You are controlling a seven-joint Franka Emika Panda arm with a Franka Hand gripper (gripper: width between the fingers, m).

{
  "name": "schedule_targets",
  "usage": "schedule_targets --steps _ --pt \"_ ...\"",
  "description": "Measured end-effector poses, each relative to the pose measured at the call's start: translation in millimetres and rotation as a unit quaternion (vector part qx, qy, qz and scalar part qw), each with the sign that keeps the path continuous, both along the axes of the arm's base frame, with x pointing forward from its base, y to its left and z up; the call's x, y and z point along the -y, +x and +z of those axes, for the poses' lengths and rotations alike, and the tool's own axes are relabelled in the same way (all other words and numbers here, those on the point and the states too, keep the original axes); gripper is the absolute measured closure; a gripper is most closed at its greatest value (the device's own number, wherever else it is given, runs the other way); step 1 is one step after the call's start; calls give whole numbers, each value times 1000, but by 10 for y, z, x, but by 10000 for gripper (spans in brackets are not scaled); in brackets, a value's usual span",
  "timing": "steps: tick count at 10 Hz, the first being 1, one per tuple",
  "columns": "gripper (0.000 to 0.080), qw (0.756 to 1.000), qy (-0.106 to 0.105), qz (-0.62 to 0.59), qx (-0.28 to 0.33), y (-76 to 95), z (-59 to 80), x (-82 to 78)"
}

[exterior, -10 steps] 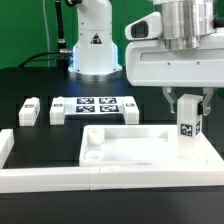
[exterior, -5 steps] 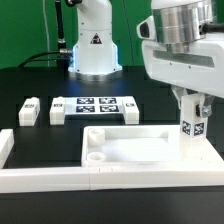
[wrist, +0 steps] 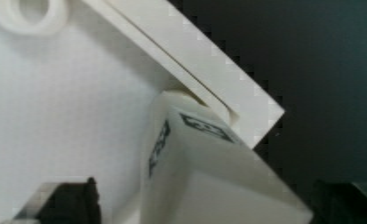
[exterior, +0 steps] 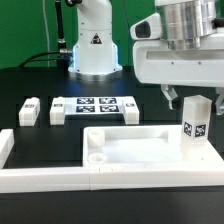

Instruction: Assemble desk

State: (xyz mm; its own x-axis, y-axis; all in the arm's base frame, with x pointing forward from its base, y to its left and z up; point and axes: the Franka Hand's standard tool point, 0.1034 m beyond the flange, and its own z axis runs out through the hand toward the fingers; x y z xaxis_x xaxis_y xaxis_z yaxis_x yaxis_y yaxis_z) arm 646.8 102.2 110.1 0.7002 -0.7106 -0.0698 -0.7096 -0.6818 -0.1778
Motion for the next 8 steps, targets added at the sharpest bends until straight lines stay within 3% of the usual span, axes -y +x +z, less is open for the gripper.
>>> schedule_targets --steps 1,3,4,5,6,7,8 --pt "166 995 -7 93 18 -15 -18 -28" --pt "154 988 -15 153 28 -13 -23 2" --pt "151 969 -26 244 43 -8 -23 34" --pt "151 933 -40 351 60 7 -18 96" --pt "151 881 -56 465 73 32 -10 124" --pt "151 860 -60 501 77 32 -18 110" --pt "151 868 -59 488 75 32 -20 115"
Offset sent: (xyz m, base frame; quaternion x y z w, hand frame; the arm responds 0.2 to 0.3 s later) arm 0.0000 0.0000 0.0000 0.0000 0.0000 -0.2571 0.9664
